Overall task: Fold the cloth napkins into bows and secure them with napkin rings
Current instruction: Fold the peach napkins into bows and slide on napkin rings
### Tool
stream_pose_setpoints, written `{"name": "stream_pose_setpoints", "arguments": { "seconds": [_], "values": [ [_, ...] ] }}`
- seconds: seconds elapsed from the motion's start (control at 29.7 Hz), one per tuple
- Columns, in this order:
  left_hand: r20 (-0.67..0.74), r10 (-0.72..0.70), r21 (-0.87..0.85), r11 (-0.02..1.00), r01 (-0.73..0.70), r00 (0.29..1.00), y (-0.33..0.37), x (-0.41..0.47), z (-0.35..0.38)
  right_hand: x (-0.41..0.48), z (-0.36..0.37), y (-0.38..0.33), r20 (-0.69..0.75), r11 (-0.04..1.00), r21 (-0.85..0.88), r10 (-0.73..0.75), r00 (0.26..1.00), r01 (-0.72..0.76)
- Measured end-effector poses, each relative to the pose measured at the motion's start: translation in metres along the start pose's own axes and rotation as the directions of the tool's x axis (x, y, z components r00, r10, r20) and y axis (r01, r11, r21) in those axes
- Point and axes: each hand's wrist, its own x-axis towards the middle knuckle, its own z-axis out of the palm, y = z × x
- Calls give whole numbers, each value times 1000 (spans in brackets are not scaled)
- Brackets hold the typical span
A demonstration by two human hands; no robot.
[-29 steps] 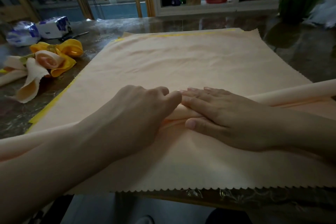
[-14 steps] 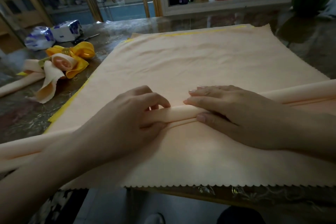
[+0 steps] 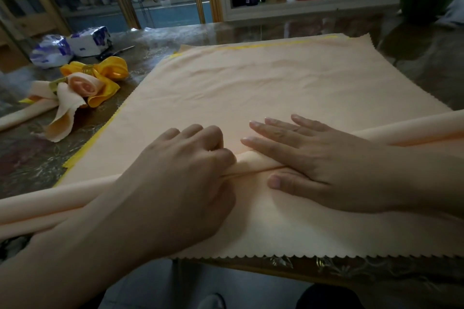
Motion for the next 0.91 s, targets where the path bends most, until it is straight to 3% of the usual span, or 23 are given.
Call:
{"name": "stream_pose_setpoints", "arguments": {
  "seconds": [0.13,0.2,0.34,0.47,0.78,0.91],
  "values": [
    [-45,-199,-283,942,179,979,11,23,1,-1,-2,-1,58,999,16,31,998,-32],
    [75,-286,-385,875,292,955,17,30,17,-2,-4,-1,63,999,-8,46,997,-45],
    [202,-223,-203,943,263,954,20,28,36,1,2,0,33,997,13,73,997,-74],
    [353,-248,-213,918,335,902,20,35,26,-4,1,1,45,992,32,124,991,-126],
    [385,-294,-147,916,373,875,28,44,20,-56,8,52,-22,866,210,469,883,-454],
    [197,-178,-73,978,196,964,43,58,0,-63,9,59,-117,819,313,536,836,-481]
  ]
}}
